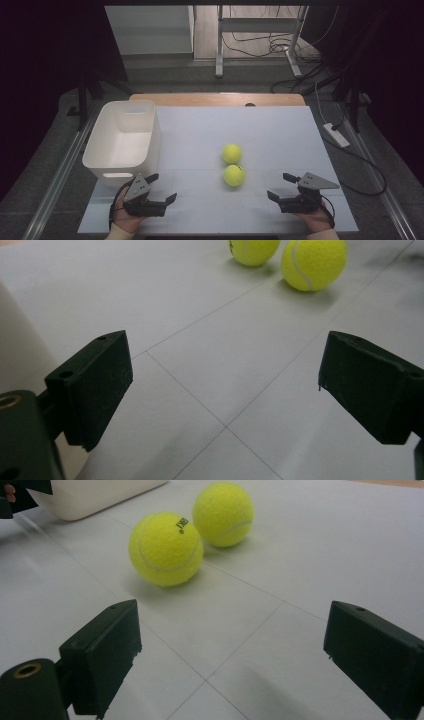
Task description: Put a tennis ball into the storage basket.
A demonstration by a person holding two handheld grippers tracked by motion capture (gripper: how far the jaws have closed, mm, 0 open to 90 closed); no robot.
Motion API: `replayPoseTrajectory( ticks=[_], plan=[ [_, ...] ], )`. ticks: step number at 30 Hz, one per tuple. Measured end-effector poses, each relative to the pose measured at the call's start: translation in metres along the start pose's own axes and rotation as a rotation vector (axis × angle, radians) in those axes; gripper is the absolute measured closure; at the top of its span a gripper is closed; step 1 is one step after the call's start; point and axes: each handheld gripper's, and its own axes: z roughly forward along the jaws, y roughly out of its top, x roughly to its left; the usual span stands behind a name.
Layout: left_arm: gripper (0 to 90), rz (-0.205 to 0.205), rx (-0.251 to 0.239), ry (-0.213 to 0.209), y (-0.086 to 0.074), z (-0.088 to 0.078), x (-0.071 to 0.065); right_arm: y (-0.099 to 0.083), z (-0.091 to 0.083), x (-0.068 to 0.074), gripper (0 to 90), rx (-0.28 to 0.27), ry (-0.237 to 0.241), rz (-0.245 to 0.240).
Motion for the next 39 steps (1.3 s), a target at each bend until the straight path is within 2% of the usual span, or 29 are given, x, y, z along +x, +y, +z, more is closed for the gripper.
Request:
replayPoseTrajectory(
  ticks=[10, 16, 19, 32, 39],
  plan=[
    [8.2, 0.000, 0.010, -0.015, 0.003, 0.003, -0.003, 0.000, 0.002, 0.001, 9.2, 0.008, 0.003, -0.003],
    [8.2, -0.004, 0.015, -0.007, 0.004, 0.004, -0.004, 0.000, 0.004, 0.002, 9.4, 0.009, 0.014, -0.003],
    [8.3, 0.010, 0.016, -0.001, 0.007, 0.004, -0.006, 0.000, 0.004, 0.002, 9.9, 0.012, 0.016, -0.004],
    [8.4, 0.005, 0.030, 0.000, 0.014, 0.007, -0.010, 0.002, 0.003, 0.003, 12.0, -0.019, 0.005, -0.011],
    [8.4, 0.010, 0.044, -0.010, 0.018, 0.013, -0.014, 0.002, 0.004, 0.002, 12.0, -0.016, 0.007, -0.007]
  ],
)
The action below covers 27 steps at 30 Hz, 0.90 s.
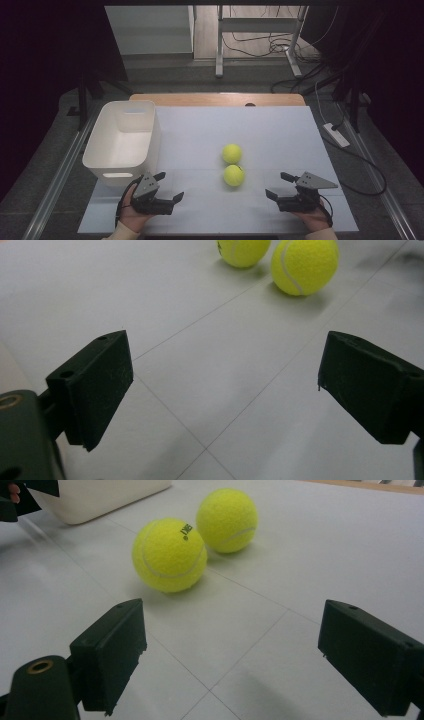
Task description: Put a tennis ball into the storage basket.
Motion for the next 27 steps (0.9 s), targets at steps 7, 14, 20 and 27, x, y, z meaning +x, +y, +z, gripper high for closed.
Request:
replayPoseTrajectory(
  ticks=[7, 14, 20, 27],
  plan=[
    [8.5, -0.001, 0.008, -0.014, 0.004, 0.005, -0.002, 0.000, 0.004, 0.001, 11.9, 0.013, 0.009, -0.005],
    [8.5, 0.013, 0.016, -0.020, 0.012, 0.011, -0.008, 0.001, 0.005, 0.001, 11.9, 0.017, 0.015, -0.011],
    [8.5, 0.005, 0.021, -0.031, 0.017, 0.018, -0.008, 0.001, 0.006, 0.000, 11.9, 0.019, 0.016, -0.009],
    [8.5, 0.018, 0.027, -0.051, 0.025, 0.027, -0.011, 0.001, 0.006, -0.001, 11.9, 0.021, 0.011, -0.008]
  ],
)
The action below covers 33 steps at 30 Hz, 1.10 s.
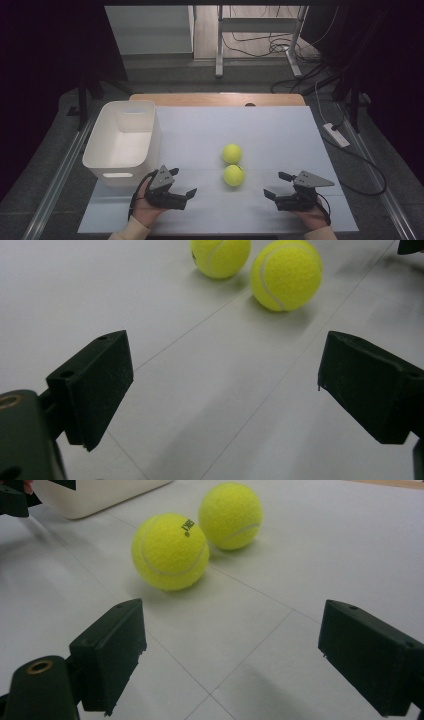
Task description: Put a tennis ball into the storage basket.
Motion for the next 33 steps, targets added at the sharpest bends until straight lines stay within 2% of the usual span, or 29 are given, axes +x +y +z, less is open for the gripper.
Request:
replayPoseTrajectory(
  ticks=[14, 22, 33],
  plan=[
    [8.4, 0.024, 0.014, -0.047, 0.014, 0.014, -0.004, 0.000, 0.000, 0.000, 11.9, 0.005, 0.000, 0.000],
    [8.4, 0.023, 0.018, -0.071, 0.019, 0.020, -0.005, -0.001, 0.001, -0.001, 11.9, 0.012, -0.002, -0.004],
    [8.4, 0.042, 0.031, -0.104, 0.029, 0.033, -0.012, 0.000, 0.000, -0.001, 11.9, 0.004, 0.002, 0.002]
  ],
)
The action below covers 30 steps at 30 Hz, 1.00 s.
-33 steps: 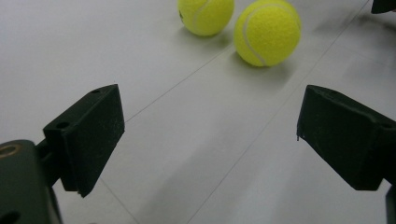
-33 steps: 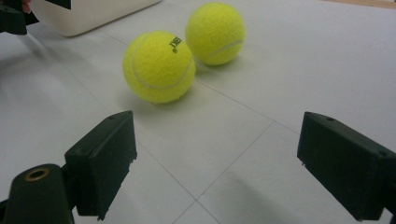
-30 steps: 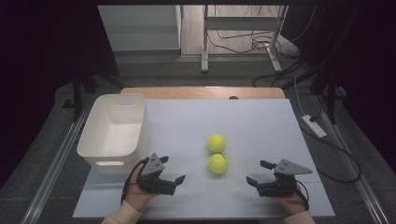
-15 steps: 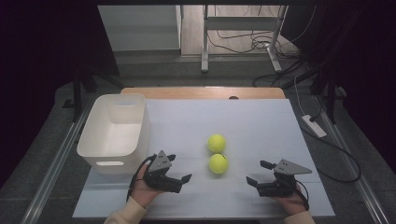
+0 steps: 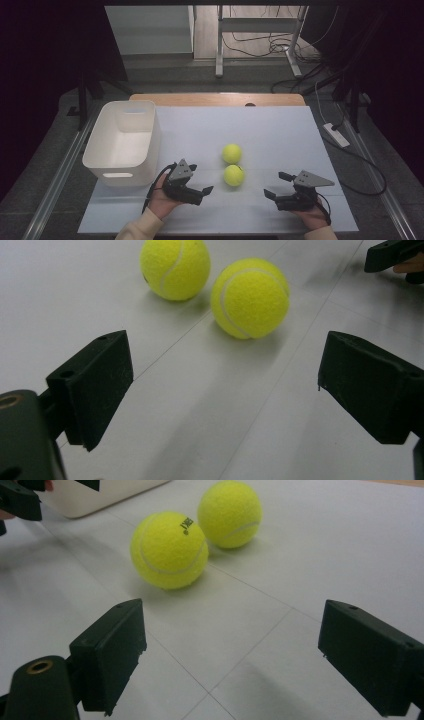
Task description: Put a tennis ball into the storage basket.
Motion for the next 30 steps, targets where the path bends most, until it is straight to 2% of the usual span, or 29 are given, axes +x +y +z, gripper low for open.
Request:
replayPoseTrajectory(
  ticks=[10, 16, 30],
  plan=[
    [8.4, -0.009, 0.012, -0.019, 0.006, 0.009, -0.002, 0.001, -0.001, 0.000, 11.9, -0.009, 0.002, 0.008],
    [8.4, 0.005, 0.016, -0.035, 0.012, 0.015, -0.005, 0.002, -0.002, -0.001, 11.9, -0.029, 0.014, 0.020],
    [8.4, 0.020, 0.010, -0.073, 0.026, 0.030, -0.011, 0.001, -0.001, 0.000, 11.9, -0.009, 0.008, 0.007]
  ],
)
